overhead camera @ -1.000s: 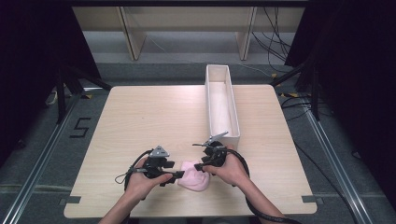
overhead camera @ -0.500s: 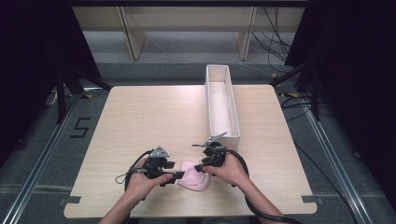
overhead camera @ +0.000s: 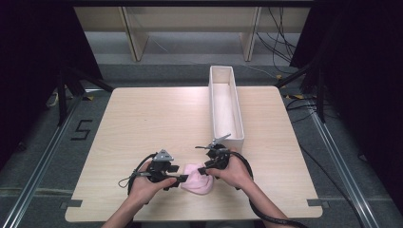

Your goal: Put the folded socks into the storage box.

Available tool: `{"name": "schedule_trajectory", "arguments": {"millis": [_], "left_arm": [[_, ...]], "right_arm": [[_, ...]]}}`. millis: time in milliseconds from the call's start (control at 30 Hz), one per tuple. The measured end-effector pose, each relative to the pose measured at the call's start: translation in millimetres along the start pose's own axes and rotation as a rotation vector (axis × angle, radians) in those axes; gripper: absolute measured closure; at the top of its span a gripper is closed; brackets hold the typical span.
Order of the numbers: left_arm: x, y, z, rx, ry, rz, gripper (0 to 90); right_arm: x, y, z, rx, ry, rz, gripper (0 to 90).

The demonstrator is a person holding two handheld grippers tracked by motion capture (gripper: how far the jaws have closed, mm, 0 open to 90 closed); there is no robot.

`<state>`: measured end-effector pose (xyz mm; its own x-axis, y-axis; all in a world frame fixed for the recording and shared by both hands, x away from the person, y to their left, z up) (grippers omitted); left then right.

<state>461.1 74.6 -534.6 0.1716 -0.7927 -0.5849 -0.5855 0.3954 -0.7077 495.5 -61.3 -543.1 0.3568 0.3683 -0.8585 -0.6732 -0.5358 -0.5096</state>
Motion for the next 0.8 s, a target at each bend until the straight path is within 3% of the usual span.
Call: {"name": "schedule_trajectory", "arguments": {"millis": [33,133,233,267,367,600,800], "left_arm": [[1.2,-0.5,-2.6,-0.015,0.009,-0.013,47.0],[2.6,-0.1,-8.0,-0.005,0.031,-0.012,53.0],[4.6,2.1,-14.5,0.003,0.057,0.008,58.0],[5.9,2.6,-16.1,0.0,0.063,0.007,59.7],[8.6,6.3,-18.0,0.005,0.076,0.038,64.6],[14.2,15.1,-18.3,0.008,0.081,0.102,70.2],[15.8,16.2,-17.5,-0.008,0.083,0.105,71.0]], "right_arm": [[-0.3,0.1,-0.5,0.017,0.009,0.009,55.9],[-2.8,-3.7,-2.3,0.023,-0.001,-0.019,56.7],[-2.4,-5.1,-4.2,0.02,0.004,-0.026,57.0],[-2.6,-4.4,-3.2,0.043,0.004,-0.007,57.1],[-1.3,-6.6,-3.3,0.026,-0.001,-0.028,58.0],[2.9,-6.1,-1.2,0.042,-0.003,-0.003,58.5],[8.5,-4.7,-0.9,0.034,-0.008,0.001,59.3]]}}
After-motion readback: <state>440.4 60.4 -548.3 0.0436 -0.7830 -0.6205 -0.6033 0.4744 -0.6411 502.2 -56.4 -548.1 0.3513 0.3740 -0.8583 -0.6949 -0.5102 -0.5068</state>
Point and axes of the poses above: each handheld gripper's, and its own axes: x roughly forward along the jaws, y roughly out of its underside, z roughly to its left, the point moved 8 cm from there along x, roughly forward along the jaws, and after that the axes turned 15 degrees about y, right-handed, at the moved point
